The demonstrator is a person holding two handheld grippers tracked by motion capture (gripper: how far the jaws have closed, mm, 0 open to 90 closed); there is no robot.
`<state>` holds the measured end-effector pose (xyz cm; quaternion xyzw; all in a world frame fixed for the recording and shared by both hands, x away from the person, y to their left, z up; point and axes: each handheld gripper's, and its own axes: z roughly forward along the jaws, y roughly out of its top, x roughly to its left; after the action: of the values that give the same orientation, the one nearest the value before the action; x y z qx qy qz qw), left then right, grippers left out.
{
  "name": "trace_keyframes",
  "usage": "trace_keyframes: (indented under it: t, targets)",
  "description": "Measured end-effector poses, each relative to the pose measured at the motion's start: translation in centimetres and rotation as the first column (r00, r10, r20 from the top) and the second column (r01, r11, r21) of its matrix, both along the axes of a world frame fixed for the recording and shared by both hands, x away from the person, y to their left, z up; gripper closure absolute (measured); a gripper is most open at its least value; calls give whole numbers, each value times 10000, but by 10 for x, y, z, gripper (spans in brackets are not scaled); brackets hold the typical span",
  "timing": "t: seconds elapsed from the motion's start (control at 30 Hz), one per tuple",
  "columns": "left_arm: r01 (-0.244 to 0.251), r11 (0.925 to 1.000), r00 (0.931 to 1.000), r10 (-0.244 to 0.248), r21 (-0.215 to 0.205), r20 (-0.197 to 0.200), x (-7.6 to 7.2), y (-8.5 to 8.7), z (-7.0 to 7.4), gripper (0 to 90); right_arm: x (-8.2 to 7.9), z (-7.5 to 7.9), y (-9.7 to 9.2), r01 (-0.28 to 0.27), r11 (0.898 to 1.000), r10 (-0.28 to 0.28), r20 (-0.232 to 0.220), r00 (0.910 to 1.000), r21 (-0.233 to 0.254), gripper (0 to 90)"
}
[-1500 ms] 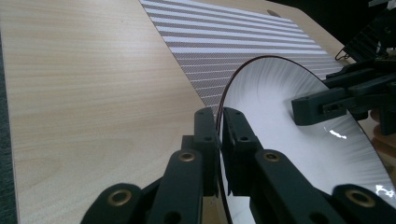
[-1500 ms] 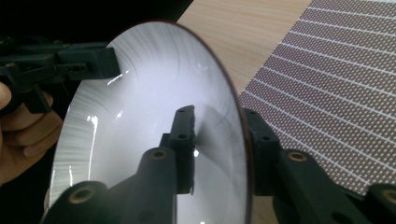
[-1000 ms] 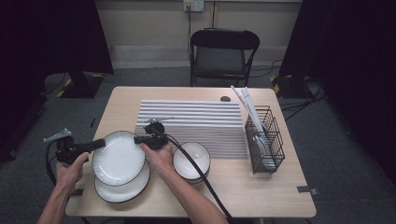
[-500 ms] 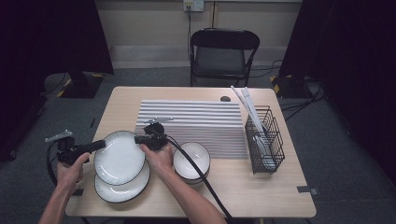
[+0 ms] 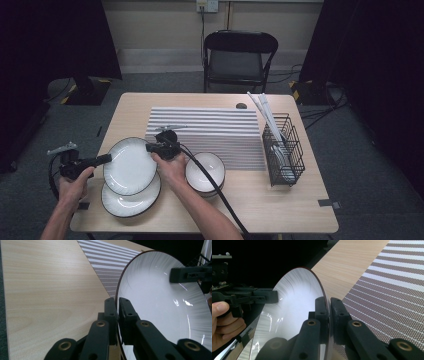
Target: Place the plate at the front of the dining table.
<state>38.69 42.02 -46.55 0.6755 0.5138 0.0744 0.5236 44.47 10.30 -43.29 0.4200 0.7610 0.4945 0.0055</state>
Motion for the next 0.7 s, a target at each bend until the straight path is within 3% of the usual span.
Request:
trace_keyframes:
  t: [0.37,0.7]
  targets:
    - [-46,9999,9996,42,143,274,1,3,14,860,1,12,2,12,9999,-14,211,9998,102,849]
    - [-82,9999,9997,78,140,246,3,3,19,860,1,18,4,7,10000,-7,347,9994,12,850]
